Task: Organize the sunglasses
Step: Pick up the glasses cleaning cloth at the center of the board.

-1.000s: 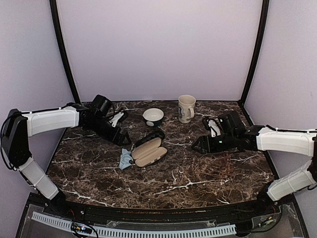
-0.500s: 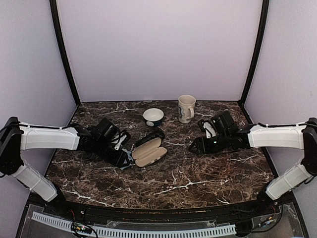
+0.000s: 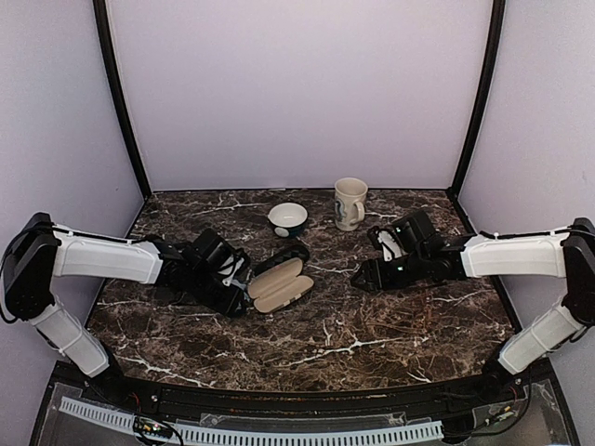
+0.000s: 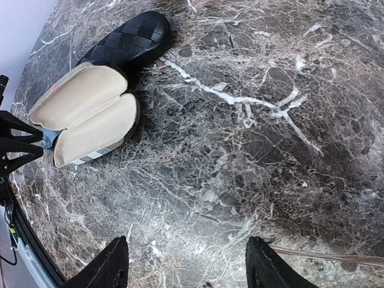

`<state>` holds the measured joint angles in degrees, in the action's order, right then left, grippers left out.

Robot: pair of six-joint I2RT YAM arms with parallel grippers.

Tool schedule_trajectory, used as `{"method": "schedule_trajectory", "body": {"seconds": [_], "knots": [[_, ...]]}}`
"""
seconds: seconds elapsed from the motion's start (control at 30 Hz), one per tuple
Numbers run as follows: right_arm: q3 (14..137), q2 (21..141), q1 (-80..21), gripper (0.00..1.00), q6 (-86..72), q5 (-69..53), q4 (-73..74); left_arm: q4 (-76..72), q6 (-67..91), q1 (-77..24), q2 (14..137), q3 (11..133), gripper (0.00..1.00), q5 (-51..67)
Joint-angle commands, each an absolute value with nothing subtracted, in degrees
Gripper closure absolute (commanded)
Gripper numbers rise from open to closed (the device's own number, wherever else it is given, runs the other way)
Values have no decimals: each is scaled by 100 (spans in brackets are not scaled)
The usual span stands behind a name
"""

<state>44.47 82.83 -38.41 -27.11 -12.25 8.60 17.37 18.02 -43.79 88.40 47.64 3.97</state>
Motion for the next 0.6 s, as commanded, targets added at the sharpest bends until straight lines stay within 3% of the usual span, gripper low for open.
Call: {"method": "schedule_trajectory", "body": {"seconds": [0.0, 0.57], "knots": [[4475, 8353, -3909, 33, -2786, -1299, 581, 1738, 1673, -4412, 8896, 4931, 66, 294], [4541, 8534, -3989, 34, -2772, -1340, 536, 1706, 1582, -4447, 8875, 4939, 95, 498]]}}
